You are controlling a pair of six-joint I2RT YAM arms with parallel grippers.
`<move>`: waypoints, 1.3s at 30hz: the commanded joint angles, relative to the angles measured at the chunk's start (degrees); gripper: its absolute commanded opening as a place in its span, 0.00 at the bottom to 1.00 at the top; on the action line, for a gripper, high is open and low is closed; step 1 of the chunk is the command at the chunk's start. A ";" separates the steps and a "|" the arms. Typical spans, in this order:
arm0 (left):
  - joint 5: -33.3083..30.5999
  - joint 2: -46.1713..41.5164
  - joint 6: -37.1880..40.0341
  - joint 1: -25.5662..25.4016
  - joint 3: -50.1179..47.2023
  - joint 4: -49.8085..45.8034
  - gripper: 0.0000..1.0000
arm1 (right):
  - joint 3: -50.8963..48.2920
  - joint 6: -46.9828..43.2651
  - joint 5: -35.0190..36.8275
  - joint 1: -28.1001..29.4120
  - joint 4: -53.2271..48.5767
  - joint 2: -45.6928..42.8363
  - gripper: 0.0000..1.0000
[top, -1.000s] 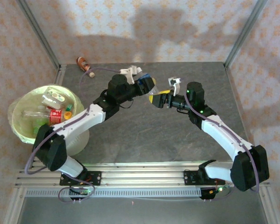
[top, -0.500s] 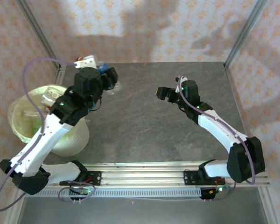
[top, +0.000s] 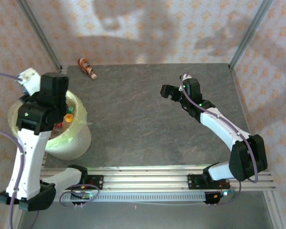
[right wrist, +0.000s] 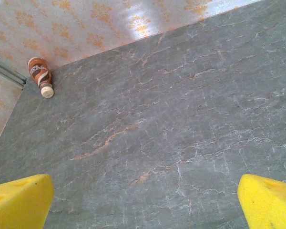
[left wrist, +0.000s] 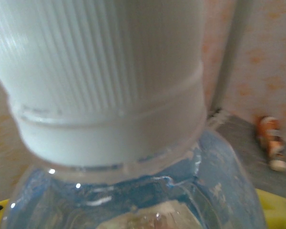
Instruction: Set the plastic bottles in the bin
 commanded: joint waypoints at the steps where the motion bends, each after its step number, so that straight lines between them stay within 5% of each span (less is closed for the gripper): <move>1: 4.09 -2.49 -1.19 6.12 -1.82 -4.33 0.57 | 2.57 -0.32 0.62 -0.03 -0.81 0.68 0.99; 13: 21.31 -6.11 -7.21 21.30 -11.34 -7.15 0.62 | 6.63 -2.88 -1.01 0.05 -3.10 3.46 0.99; 24: 20.28 -7.60 -7.88 24.45 -12.54 -9.41 0.91 | 7.77 -3.75 -1.35 -0.07 -4.03 4.96 0.99; 39: 30.59 -6.27 -4.02 24.45 -10.56 -3.96 1.00 | 9.22 -2.48 -1.67 -0.06 -4.81 5.89 0.99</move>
